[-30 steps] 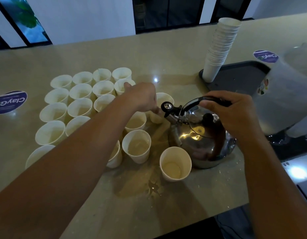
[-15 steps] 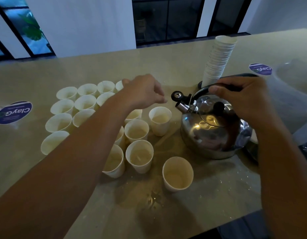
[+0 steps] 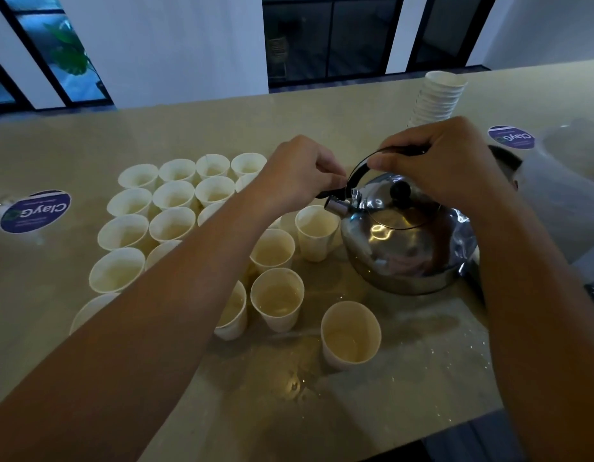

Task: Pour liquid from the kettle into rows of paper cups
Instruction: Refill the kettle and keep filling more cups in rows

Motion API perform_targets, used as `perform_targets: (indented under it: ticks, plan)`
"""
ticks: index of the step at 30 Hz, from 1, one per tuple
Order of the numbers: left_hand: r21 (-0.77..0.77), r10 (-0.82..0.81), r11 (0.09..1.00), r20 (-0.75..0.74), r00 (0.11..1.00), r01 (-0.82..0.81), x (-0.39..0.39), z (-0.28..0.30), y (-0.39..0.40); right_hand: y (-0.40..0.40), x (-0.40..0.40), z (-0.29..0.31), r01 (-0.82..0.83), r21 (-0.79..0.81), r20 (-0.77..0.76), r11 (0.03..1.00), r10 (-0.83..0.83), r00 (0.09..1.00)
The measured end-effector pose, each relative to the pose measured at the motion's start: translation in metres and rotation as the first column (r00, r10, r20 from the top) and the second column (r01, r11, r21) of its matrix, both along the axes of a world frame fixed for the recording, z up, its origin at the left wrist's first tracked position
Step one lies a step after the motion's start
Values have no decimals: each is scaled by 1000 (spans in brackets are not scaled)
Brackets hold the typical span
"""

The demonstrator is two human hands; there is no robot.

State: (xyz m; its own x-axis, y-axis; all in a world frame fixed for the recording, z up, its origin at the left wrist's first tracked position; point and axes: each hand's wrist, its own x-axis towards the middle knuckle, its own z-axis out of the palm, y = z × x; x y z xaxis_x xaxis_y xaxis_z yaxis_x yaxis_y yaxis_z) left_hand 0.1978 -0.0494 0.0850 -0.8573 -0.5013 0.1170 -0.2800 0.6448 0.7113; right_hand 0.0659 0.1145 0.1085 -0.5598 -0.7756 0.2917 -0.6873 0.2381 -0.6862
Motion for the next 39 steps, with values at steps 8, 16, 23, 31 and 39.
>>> perform_targets:
  ticks: [8, 16, 23, 31, 39]
  plan:
    - [18, 16, 1000, -4, 1000, -16, 0, -2, -4, -9, -3, 9, -16, 43, -46, 999, 18, 999]
    - [58, 8, 998, 8, 1000, -8, 2, -3, -3, -11, -5, 13, -42, 104, -108, 994, 53, 993]
    - [76, 9, 997, 15, 1000, -11, 3, -5, -3, -15, -5, 15, -61, 128, -132, 990, 78, 988]
    - [84, 19, 996, 12, 1000, -19, 3, -3, -3, -17, -5, 20, -70, 147, -152, 987, 93, 984]
    - [76, 13, 997, 17, 1000, -14, 2, -5, -1, -17, -6, 21, -83, 167, -182, 982, 114, 977]
